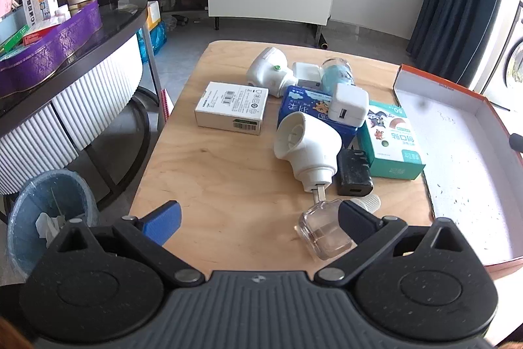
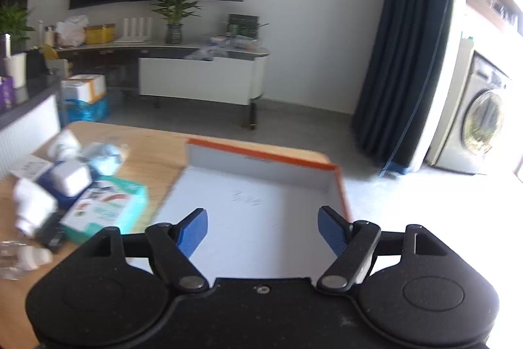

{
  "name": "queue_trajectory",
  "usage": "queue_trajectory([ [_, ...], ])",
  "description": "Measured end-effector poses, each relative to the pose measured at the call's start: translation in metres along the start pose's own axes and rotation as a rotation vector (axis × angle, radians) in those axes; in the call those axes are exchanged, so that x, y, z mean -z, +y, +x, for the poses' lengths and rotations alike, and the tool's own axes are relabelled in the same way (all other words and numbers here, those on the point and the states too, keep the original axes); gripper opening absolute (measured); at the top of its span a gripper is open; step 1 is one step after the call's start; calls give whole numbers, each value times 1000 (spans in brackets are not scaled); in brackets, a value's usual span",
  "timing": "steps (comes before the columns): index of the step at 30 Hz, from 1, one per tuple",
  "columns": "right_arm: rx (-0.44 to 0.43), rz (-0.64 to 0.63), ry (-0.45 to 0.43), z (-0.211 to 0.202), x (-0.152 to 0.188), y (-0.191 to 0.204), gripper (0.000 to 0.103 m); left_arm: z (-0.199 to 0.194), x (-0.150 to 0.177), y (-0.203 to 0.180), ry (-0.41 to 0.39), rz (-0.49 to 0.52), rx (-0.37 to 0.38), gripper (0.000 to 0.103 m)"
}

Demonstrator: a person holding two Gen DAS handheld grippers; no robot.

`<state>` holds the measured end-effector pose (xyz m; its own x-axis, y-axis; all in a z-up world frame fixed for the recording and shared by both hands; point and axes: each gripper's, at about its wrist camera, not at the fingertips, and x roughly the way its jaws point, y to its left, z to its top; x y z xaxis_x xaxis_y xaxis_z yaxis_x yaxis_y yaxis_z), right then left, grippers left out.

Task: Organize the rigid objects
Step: 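Move both tools over the cluttered table toward the objects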

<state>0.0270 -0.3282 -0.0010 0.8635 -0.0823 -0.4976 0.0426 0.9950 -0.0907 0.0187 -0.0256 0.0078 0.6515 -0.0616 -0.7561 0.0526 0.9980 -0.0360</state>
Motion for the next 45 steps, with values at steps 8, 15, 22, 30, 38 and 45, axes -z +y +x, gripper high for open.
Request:
queue_trajectory([
  [8, -202, 139, 58, -43, 34, 58, 90, -2, 0, -5, 13, -4, -13, 103],
  [15, -134, 4, 18, -50, 38, 91, 91, -3, 0, -5, 14, -1, -20, 103],
  [22, -186, 84, 54, -45, 36, 80, 91, -4, -1, -2, 8, -15, -23, 103],
  [30, -183, 101, 43, -43, 36, 84, 91, -2, -2, 0, 11, -21, -23, 103],
  [38, -201, 106, 53, -44, 37, 84, 91, -1, 0, 1, 14, -22, -22, 103],
  [45, -208, 106, 66, -42, 38, 84, 91, 2, 1, -2, 22, -18, -16, 103],
])
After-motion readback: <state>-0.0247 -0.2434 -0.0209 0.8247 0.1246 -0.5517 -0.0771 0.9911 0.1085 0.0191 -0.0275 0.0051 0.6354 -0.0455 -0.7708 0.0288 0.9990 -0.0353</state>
